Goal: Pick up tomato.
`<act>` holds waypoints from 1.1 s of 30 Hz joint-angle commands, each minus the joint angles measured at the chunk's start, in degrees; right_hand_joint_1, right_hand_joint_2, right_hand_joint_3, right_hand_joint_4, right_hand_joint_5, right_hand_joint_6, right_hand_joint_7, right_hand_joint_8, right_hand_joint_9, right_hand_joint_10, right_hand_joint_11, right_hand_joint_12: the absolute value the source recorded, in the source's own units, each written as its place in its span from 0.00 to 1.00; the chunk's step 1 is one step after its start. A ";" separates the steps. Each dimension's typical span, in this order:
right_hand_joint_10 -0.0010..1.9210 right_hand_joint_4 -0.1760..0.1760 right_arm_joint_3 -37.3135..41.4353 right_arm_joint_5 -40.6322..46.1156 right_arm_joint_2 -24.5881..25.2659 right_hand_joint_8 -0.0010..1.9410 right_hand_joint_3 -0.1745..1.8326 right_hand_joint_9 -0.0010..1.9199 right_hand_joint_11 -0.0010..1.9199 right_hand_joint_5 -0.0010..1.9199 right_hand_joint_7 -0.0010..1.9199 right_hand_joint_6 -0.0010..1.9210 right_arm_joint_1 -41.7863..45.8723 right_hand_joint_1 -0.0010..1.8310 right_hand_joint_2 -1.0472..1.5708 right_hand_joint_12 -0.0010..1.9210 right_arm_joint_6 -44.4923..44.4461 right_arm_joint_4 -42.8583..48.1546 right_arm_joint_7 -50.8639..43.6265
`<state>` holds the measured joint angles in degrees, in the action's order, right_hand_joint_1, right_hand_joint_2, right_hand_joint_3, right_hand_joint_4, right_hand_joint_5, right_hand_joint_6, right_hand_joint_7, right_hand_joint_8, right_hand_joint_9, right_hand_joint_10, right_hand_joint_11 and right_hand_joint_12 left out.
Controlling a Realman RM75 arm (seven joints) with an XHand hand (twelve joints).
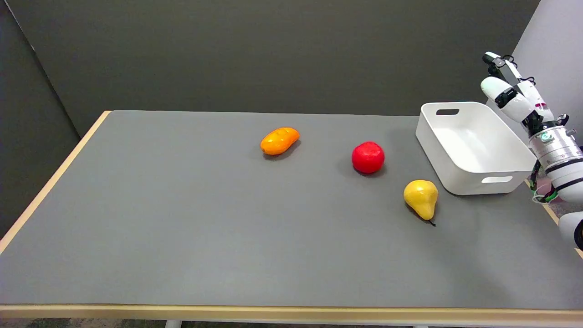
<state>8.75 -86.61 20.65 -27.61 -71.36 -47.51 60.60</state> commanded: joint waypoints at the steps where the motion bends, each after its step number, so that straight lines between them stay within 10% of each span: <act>1: 0.16 0.72 0.25 -4.16 -0.82 0.09 0.59 0.01 0.00 0.03 0.02 0.18 0.40 0.05 0.62 0.31 -1.73 1.24 0.18; 13: 0.17 0.73 0.33 -24.31 -4.59 0.07 0.58 0.02 0.00 0.03 0.03 0.18 -3.64 0.10 0.62 0.33 4.64 -6.23 -1.78; 24: 0.16 0.74 -1.08 -40.49 -5.01 0.08 0.58 0.01 0.00 0.03 0.03 0.17 -16.59 0.15 0.62 0.33 32.09 -23.69 -27.36; 33: 0.01 0.69 -16.53 -40.47 2.75 0.00 0.57 0.00 0.00 0.00 0.00 0.04 -32.88 0.14 0.62 0.12 46.00 -24.18 -36.29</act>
<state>7.89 -114.93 16.70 -37.27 -52.41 -61.07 45.31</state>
